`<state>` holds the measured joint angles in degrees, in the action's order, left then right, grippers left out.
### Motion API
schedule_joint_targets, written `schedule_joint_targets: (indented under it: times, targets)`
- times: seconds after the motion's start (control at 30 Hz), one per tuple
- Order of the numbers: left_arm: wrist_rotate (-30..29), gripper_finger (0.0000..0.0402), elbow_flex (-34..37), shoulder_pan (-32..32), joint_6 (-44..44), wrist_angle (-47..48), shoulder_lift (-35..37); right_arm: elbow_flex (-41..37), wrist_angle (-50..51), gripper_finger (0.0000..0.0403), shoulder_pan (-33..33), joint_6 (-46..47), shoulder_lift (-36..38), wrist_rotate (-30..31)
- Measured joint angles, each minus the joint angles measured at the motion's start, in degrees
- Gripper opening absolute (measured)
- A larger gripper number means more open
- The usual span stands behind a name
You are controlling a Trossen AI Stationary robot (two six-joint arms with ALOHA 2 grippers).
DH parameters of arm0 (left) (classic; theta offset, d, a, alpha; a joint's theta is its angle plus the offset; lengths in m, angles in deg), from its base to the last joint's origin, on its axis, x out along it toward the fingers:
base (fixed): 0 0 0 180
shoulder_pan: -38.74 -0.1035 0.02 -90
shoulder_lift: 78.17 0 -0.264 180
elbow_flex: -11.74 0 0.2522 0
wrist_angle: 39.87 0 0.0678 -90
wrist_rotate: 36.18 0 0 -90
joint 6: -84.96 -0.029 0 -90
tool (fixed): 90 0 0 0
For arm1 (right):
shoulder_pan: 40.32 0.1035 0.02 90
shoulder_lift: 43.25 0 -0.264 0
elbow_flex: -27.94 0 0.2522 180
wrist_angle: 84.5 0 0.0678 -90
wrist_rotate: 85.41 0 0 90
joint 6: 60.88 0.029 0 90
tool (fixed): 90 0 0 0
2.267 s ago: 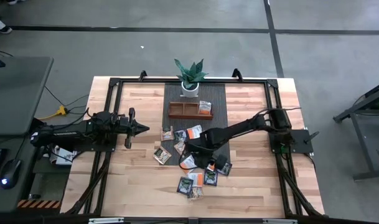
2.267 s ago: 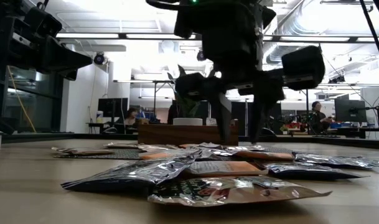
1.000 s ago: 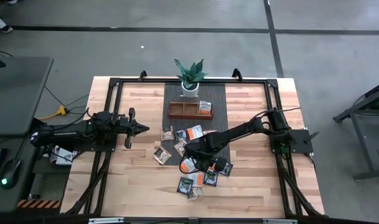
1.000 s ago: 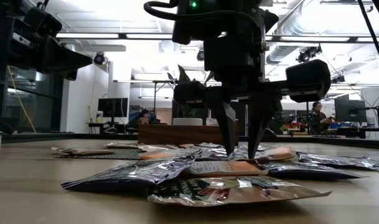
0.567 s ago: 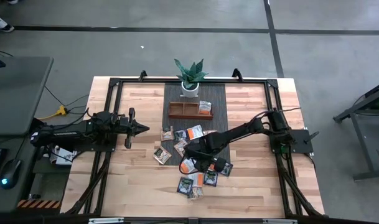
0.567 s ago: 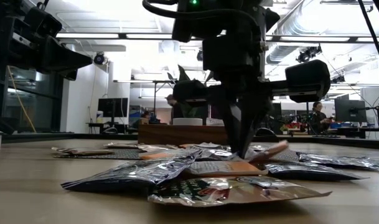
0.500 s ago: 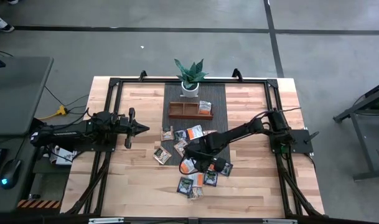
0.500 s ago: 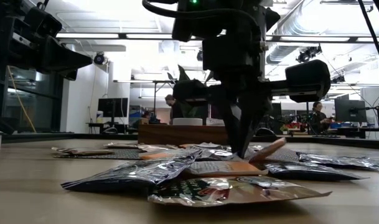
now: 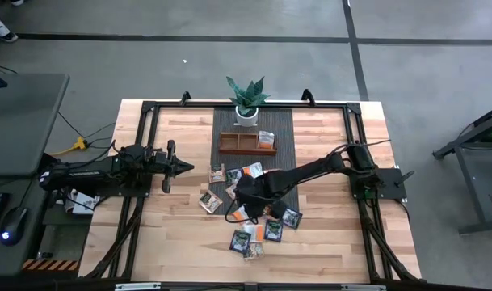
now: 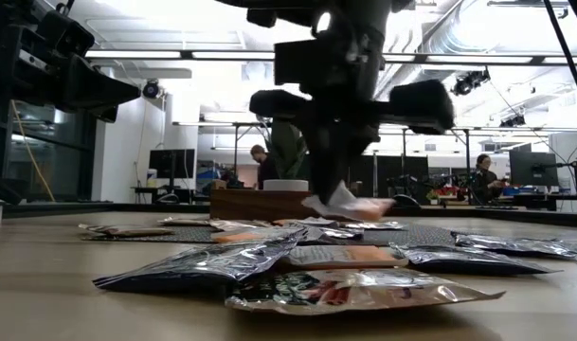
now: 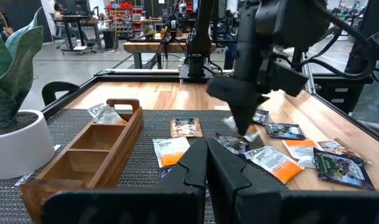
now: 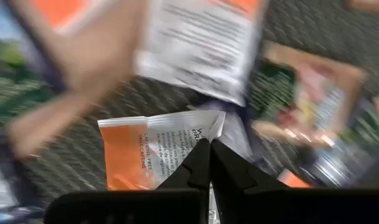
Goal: Pick & Place Tea
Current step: Put the orange tea bag into the right section of the wooden organizer
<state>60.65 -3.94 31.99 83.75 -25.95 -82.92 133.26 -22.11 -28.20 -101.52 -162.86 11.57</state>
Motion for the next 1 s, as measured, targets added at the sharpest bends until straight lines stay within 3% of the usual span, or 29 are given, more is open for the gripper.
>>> schedule_joint_targets:
  times: [0.17, 0.33, 0.73, 1.0]
  targets:
    - [0.0, 0.0001, 0.0, 0.0, 0.0, 0.0, 0.0, 0.7, 0.6, 0.0001, 0.0, 4.7, 0.5, 11.9]
    - [0.0, 0.0001, 0.0, 0.0, 0.0, 0.0, 0.0, -4.2, -3.0, 0.0001, 0.2, 8.6, 4.0, 23.1]
    - [0.0, 0.0001, 0.0, 0.0, 0.0, 0.0, 0.0, -20.0, -15.6, 0.0000, 0.2, 21.8, 13.5, 41.0]
    - [0.0, 0.0001, 0.0, 0.0, 0.0, 0.0, 0.0, -30.3, -29.6, 0.0000, -0.5, 22.8, 17.7, 51.0]
